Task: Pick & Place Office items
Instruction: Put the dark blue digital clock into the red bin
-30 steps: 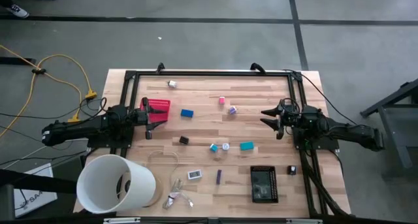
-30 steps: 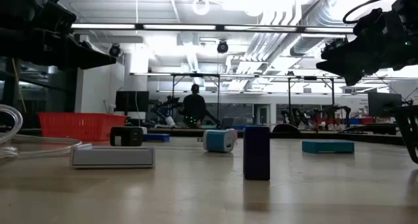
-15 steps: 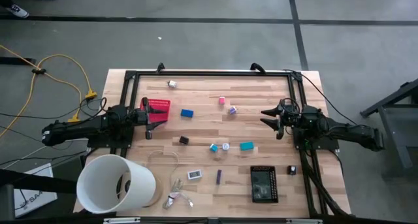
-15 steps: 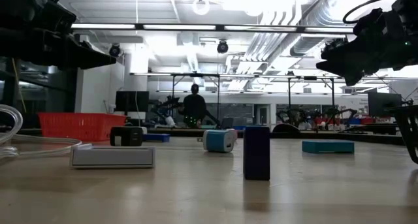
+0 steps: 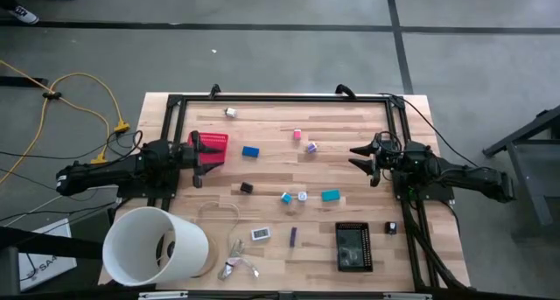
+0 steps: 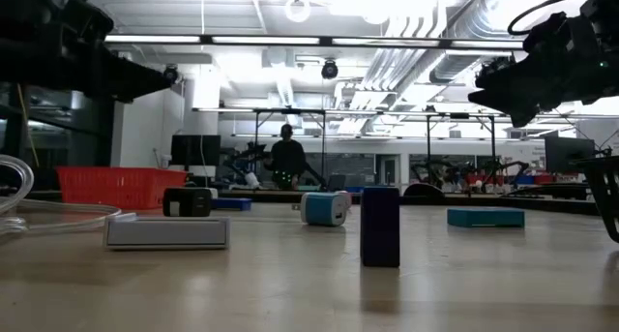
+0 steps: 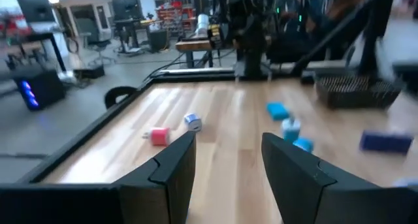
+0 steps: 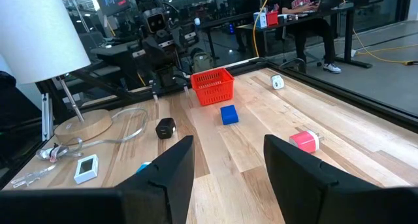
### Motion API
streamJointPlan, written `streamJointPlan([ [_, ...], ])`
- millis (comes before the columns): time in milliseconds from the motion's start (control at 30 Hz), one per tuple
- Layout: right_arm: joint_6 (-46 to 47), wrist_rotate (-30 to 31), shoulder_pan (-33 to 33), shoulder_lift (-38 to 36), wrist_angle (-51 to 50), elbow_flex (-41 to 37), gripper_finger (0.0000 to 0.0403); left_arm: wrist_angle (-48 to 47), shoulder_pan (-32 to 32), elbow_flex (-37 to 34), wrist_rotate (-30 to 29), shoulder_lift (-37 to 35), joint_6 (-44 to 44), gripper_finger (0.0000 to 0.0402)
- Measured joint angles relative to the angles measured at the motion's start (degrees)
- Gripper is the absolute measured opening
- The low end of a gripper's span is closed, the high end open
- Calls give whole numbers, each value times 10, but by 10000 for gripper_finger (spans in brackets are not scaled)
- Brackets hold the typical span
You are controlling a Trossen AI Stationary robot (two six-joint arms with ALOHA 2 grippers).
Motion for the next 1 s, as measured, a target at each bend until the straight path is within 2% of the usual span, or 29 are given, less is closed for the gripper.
streamJointPlan([
  [100, 0, 0, 0, 0, 0, 0, 172, 10, 0, 0, 0, 0, -41, 167],
  [333, 0, 0, 0, 0, 0, 0, 172, 28, 0, 0, -1, 0, -66, 167],
  [633, 0, 0, 0, 0, 0, 0, 172, 82, 0, 0, -24, 0, -72, 167],
  [1000, 0, 0, 0, 0, 0, 0, 172, 80, 1, 17, -40, 4, -57, 167],
])
